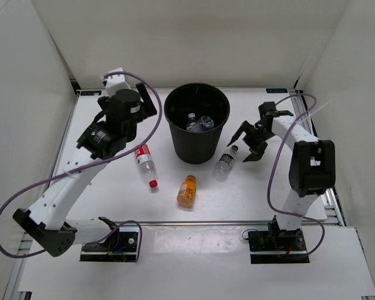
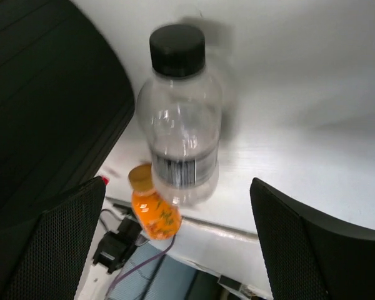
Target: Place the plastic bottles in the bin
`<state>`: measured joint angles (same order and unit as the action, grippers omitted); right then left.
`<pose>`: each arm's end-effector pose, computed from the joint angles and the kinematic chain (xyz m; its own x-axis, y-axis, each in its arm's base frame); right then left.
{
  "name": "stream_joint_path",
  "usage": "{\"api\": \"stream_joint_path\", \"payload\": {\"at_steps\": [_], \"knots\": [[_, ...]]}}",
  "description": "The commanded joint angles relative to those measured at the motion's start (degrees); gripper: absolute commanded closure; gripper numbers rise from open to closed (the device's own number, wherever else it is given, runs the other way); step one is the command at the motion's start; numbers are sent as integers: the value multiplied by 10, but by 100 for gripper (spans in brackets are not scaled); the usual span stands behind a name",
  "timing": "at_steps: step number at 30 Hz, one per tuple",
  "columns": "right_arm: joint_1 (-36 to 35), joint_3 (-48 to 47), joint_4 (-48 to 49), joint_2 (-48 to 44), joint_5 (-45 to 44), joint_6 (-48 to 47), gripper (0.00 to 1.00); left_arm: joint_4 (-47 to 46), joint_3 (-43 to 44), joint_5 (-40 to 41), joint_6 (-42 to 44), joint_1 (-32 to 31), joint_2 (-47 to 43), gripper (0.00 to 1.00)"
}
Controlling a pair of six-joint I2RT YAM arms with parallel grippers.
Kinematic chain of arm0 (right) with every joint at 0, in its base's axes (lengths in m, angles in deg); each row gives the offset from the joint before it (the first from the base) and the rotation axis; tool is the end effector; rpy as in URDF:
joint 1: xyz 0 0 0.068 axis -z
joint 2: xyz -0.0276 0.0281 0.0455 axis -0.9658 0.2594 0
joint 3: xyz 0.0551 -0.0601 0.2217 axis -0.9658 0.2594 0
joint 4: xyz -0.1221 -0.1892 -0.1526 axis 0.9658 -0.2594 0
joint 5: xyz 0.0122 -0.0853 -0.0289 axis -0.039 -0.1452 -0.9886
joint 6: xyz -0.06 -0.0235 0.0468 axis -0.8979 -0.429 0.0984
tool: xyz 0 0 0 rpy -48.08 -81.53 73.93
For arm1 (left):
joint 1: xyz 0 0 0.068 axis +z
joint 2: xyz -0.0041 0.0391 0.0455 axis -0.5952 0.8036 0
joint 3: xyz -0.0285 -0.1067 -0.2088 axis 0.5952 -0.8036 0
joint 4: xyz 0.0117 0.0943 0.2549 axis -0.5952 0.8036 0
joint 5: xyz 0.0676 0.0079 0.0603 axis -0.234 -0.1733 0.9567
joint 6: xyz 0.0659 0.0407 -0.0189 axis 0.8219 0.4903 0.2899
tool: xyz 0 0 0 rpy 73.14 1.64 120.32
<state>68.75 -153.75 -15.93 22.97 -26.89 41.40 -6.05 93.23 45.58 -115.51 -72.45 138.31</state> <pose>0.3552 0.0649 0.1400 -0.8537 0.5200 0.0289 0.4740 0.7527 0.4570 0.2605 -0.1341 0.4128 -0.2499 -0.2750 -0.9284 -0.1776 0.9556 -0.2353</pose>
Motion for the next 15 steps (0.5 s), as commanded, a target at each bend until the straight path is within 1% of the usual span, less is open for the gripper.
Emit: {"api": "stream_joint_path", "payload": {"at_steps": [1, 2, 4, 6, 7, 8, 9, 10, 12, 13, 15], "knots": [[-37, -40, 39, 38, -16, -6, 0, 83, -32, 12, -54, 9, 26, 0], [-37, -40, 39, 62, -17, -6, 0, 109, -32, 12, -60, 9, 31, 0], [-52, -46, 55, 82, -24, -12, 0, 125, -32, 12, -65, 14, 36, 0], [-52, -46, 55, 119, -18, -12, 1, 139, -32, 12, -72, 19, 36, 0], [-52, -54, 55, 132, -18, -12, 12, 144, -38, 12, -78, 24, 36, 0], [-52, -54, 55, 148, -12, -12, 20, 151, -46, 5, -85, 31, 36, 0], [-47, -54, 55, 148, -12, -12, 29, 151, -53, -1, -93, 31, 36, 0], [-47, -48, 55, 140, -12, -19, 39, 157, -60, -1, -106, 47, 36, 0], [-33, -29, 55, 121, -21, -26, 45, 158, -88, -17, -120, 62, 29, 0], [-33, -29, 49, 109, -21, -35, 49, 158, -101, -17, -132, 80, 23, 0], [-20, -22, 28, 55, -26, -41, 53, 152, -140, -41, -138, 103, 17, 0]]}}
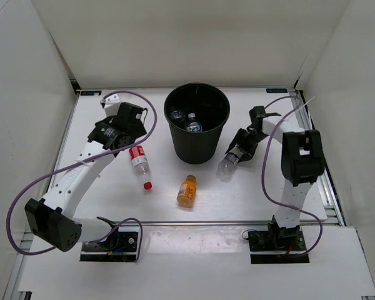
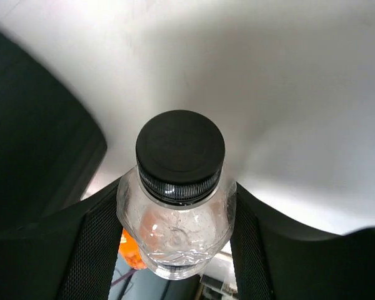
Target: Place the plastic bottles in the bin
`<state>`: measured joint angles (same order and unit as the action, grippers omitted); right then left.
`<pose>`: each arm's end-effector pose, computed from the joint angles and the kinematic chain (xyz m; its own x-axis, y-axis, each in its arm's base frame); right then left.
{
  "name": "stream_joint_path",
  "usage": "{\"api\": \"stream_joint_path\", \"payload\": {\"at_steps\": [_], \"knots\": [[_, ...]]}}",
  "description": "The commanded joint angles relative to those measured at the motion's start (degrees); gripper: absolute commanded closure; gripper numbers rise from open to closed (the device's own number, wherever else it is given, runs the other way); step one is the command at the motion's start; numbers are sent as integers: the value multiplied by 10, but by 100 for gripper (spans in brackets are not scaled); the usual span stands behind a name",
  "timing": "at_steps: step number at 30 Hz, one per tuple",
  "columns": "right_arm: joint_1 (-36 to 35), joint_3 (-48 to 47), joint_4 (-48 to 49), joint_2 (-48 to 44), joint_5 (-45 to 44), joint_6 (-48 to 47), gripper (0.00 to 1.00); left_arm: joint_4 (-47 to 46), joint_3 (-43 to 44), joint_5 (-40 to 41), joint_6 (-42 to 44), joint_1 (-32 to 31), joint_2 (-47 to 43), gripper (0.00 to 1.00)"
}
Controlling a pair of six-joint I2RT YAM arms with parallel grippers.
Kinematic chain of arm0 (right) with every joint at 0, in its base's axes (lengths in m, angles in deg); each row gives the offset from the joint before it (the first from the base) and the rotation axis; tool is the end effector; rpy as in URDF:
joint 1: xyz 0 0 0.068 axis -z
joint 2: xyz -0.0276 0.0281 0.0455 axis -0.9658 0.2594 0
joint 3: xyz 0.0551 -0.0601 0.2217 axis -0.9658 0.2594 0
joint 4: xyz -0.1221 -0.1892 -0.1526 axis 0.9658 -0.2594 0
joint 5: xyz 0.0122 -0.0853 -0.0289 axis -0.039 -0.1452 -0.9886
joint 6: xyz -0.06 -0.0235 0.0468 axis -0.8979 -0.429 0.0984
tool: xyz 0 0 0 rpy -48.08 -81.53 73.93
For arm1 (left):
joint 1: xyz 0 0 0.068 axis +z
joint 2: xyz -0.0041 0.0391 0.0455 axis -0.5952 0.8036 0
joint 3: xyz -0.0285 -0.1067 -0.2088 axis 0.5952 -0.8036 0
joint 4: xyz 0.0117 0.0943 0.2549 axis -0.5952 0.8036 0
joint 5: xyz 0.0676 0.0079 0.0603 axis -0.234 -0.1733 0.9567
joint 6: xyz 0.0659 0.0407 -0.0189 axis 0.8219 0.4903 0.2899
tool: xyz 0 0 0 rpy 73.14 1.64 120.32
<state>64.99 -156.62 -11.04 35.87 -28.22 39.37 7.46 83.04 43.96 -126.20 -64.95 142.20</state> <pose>0.3716 0.0903 0.0771 -0.8944 0.4414 0.0720 0.4323 0.8119 0.3925 0.2801 -0.1030 0.3084 -0.5286 -0.2808 -0.8011 -0.4131 0.9095 -0.0462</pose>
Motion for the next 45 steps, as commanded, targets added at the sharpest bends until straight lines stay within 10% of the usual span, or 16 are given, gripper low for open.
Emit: {"api": "stream_joint_path", "payload": {"at_steps": [1, 9, 18, 21, 34, 39, 45], "knots": [[18, 7, -29, -125, -19, -20, 56, 11, -51, -32, -48, 39, -22, 0], [70, -158, -18, -271, 4, 21, 62, -27, -150, -117, -107, 122, -28, 0], [-13, -594, -61, -33, 28, -31, 41, -118, -240, -178, -66, 132, -25, 0], [-49, -553, -48, -27, 34, -61, 0, -118, -246, -185, -66, 132, 8, 0], [-42, -467, -100, -131, 53, -114, 0, -147, -264, -199, -59, 132, 76, 0], [-36, -436, -87, -169, 71, -101, 0, -161, -264, -233, -53, 132, 114, 25], [-25, -409, -87, -180, 82, -101, 0, -161, -258, -233, -41, 132, 114, 28]]}}
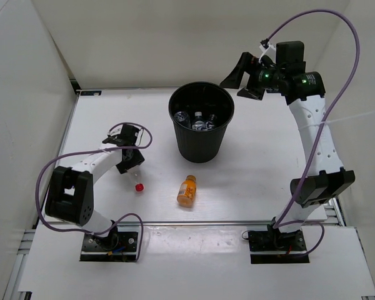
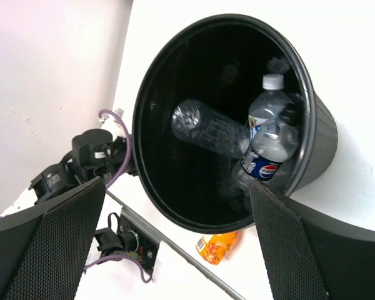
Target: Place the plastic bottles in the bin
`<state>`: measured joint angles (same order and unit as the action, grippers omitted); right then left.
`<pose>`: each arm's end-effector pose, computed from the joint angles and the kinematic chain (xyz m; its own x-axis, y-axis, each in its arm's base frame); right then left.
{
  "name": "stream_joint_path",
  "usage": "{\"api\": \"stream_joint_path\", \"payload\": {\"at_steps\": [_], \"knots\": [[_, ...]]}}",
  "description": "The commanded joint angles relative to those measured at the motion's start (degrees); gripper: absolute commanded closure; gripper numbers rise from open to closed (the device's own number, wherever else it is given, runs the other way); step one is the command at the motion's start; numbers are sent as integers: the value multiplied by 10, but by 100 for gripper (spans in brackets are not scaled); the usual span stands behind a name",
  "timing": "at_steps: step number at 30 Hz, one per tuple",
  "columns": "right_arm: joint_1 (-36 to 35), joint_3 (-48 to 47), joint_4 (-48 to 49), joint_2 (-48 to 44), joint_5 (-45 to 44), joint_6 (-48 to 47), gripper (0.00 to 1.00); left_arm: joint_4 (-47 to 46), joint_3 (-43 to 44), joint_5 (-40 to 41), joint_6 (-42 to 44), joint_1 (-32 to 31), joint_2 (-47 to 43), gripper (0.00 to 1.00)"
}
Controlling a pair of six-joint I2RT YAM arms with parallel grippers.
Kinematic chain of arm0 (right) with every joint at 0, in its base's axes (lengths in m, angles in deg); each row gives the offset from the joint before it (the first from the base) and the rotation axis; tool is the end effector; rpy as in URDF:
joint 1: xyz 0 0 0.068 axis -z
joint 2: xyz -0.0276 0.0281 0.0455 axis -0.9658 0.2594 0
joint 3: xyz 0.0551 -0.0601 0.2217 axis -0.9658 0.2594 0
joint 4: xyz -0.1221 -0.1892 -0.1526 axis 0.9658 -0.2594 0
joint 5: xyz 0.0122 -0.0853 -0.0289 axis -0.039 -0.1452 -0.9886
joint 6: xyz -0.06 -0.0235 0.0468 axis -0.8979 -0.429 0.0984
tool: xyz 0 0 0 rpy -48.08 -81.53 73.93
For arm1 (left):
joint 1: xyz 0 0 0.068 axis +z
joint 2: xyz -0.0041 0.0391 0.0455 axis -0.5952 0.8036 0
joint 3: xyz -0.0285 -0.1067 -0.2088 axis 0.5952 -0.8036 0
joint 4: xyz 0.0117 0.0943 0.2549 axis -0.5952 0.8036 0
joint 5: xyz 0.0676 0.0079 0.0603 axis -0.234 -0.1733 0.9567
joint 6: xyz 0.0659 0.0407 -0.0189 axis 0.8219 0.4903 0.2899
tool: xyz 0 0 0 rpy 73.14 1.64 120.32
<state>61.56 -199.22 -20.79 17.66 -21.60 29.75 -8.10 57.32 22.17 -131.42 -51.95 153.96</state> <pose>0.3572 0.1178 0.4334 -0.6927 0.2841 -0.6629 -0.3005 0.7219 0.6234 0.2902 -0.0596 0.1118 -0.7670 -0.4884 -0.4161 -0.5258 0.8501 -0.0287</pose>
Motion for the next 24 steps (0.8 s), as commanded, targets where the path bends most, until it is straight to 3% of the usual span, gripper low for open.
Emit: {"api": "stream_joint_path", "payload": {"at_steps": [1, 4, 12, 13, 18, 24], "knots": [[15, 17, 11, 2, 21, -5, 0, -6, 11, -15, 11, 2, -3, 45], [15, 17, 11, 2, 21, -5, 0, 16, 69, -9, 19, -3, -30, 56], [21, 59, 11, -14, 21, 5, 0, 30, 380, 76, 48, -57, -58, 54], [21, 59, 11, -14, 21, 5, 0, 30, 439, 82, 55, -66, -43, 54], [21, 71, 11, -25, 21, 5, 0, -7, 556, 71, 106, -128, 19, 52], [26, 82, 11, -37, 5, 5, 0, -13, 716, 54, 175, -223, 164, 48]]}}
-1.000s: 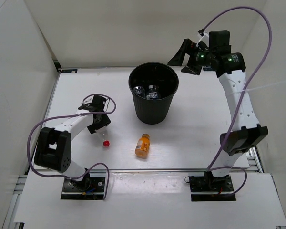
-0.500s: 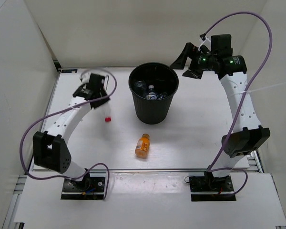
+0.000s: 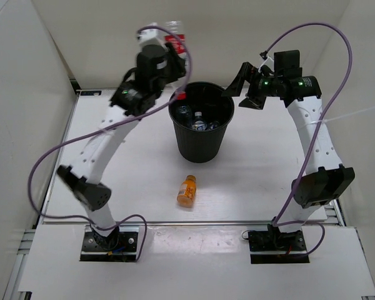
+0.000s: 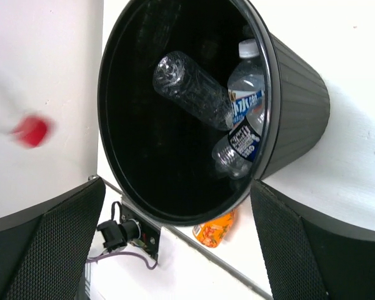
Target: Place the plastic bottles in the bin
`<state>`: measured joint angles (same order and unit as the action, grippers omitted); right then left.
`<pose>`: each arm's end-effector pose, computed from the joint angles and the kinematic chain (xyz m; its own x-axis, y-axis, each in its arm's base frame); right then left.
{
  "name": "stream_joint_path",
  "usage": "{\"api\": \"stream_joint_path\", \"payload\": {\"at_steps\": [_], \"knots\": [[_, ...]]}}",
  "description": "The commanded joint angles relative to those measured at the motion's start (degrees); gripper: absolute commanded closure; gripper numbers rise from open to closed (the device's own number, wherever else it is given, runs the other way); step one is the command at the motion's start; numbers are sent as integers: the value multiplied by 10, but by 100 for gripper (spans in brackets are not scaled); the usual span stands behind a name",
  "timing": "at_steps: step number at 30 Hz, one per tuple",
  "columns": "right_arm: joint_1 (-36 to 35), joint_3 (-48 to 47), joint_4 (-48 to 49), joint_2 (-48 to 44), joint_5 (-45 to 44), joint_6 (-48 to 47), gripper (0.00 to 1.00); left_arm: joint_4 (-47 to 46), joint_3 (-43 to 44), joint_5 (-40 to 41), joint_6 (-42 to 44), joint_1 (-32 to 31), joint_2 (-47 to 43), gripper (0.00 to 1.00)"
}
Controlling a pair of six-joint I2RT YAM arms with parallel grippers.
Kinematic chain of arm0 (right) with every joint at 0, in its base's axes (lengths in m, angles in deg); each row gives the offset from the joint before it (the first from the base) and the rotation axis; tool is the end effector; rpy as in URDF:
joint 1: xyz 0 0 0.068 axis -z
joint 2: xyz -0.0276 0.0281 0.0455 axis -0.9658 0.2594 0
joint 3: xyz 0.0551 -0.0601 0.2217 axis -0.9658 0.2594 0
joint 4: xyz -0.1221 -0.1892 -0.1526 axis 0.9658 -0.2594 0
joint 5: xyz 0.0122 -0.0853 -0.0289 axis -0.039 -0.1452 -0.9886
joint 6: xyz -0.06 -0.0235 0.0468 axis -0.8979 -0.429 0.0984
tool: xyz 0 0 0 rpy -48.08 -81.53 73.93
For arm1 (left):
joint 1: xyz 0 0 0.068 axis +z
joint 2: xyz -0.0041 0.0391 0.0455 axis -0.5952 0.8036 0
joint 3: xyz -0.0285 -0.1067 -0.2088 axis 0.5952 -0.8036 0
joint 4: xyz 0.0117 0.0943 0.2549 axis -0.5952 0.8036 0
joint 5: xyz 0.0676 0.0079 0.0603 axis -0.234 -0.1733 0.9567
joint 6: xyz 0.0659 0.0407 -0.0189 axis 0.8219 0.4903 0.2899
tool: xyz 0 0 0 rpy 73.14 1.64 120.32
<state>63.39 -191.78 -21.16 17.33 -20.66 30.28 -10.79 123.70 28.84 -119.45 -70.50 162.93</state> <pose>0.3675 0.1087 0.3916 -0.7696 0.2918 -0.5680 -0.1983 0.7363 0.6469 0.3366 -0.1939 0.4671 -0.2423 -0.4367 -0.8664 0.0704 0.8827 -0.4646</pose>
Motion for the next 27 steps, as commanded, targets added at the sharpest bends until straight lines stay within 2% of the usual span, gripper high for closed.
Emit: {"api": "stream_joint_path", "payload": {"at_steps": [1, 2, 4, 5, 11, 14, 15, 16, 17, 18, 19, 20, 22, 23, 24, 25, 27], "knots": [[8, 8, 14, -34, -4, 0, 0, 14, 73, -12, 77, -56, 93, 44], [8, 15, 14, -41, -10, 0, 0, 14, 93, -12, 88, -64, 110, 38], [14, 27, 14, -48, -10, 0, 0, 14, 120, -12, 97, -78, 134, 8], [14, 39, 14, -56, -15, 0, 0, 14, 120, -1, 97, -86, 134, 0], [19, 91, 14, -108, -32, -24, 0, 14, 26, 118, 122, -117, 17, 0], [12, 155, 27, -157, -45, -31, 0, 14, -76, 219, 91, -117, -82, 0], [5, 185, 47, -177, -59, -31, 0, 14, -144, 261, 80, -109, -135, 0], [5, 221, 64, -227, -59, -23, 0, 14, -185, 270, 68, -101, -163, 0], [5, 307, 83, -255, -59, -13, 0, 14, -225, 270, 51, -88, -189, 0], [5, 352, 100, -281, -65, -2, 0, 14, -265, 270, 43, -66, -214, 0], [5, 424, 124, -318, -44, 5, 0, 33, -331, 270, 24, -45, -257, 0], [0, 425, 130, -329, -23, 5, 0, 46, -358, 260, 24, -44, -275, 0], [-19, 510, 137, -334, 10, -9, 0, 100, -404, 260, -37, -13, -304, 0], [-54, 532, 137, -334, 17, -20, 0, 165, -418, 254, -66, 0, -310, 0], [-77, 551, 142, -334, -1, -42, 0, 192, -430, 245, -105, 27, -310, 0], [-124, 585, 148, -334, -20, -49, 0, 215, -457, 227, -119, 40, -315, 0], [-164, 613, 161, -313, -50, -49, 0, 268, -482, 204, -149, 71, -315, 0]]}}
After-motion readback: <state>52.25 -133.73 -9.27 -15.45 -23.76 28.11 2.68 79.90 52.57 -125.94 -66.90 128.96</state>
